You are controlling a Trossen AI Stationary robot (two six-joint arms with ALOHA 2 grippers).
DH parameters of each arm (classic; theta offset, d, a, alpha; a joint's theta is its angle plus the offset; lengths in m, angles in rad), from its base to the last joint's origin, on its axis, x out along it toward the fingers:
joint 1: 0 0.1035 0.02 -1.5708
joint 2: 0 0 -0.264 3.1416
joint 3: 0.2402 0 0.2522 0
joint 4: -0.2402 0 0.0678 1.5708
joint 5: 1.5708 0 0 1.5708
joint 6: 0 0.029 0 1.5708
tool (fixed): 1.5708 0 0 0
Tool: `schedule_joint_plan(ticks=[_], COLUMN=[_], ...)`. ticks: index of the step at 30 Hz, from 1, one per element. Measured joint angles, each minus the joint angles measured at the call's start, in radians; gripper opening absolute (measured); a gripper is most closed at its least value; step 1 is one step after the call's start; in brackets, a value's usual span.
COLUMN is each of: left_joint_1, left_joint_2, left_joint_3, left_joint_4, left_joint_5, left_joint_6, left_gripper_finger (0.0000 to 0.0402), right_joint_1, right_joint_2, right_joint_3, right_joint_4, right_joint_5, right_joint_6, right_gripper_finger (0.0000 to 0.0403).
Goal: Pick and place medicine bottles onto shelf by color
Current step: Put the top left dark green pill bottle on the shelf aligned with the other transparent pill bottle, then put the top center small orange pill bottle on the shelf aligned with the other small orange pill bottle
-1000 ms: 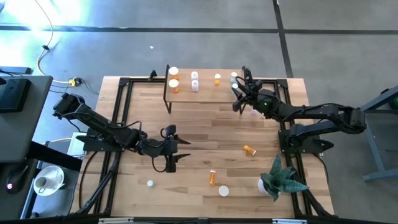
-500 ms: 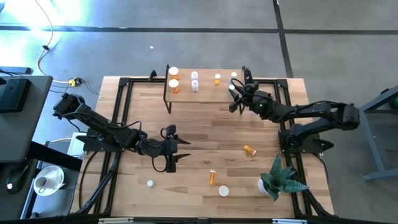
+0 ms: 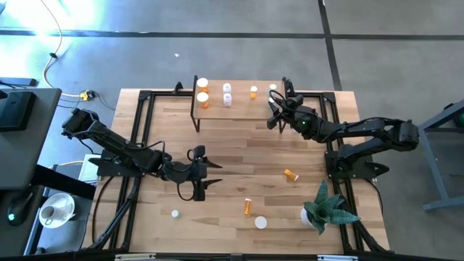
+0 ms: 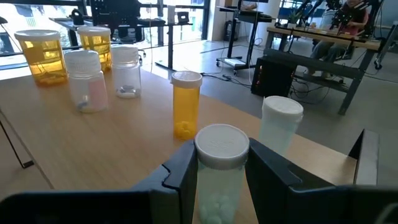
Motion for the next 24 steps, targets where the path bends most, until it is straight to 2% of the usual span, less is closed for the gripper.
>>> schedule_joint_plan(ticks=[7, 17, 24], left_joint_1=[0.0, 0.0, 0.0], left_joint_2=[0.0, 0.0, 0.0], left_joint_3=[0.0, 0.0, 0.0], left_joint_4=[0.0, 0.0, 0.0], left_joint_5=[0.0, 0.0, 0.0], left_joint_6=[0.0, 0.0, 0.0], left_gripper_finger=[0.0195, 0.0195, 0.0195], right_joint_1=[0.0, 0.001, 0.0], right_joint_2=[0.0, 0.001, -0.018], right_joint_3=[0.0, 0.001, 0.001], right_joint_4=[-0.002, -0.002, 0.004], right_joint_5=[0.002, 0.001, 0.004], right_joint_6=[0.0, 0.026, 0.021], right_gripper_finger=[0.0109, 0.0182, 0.0199])
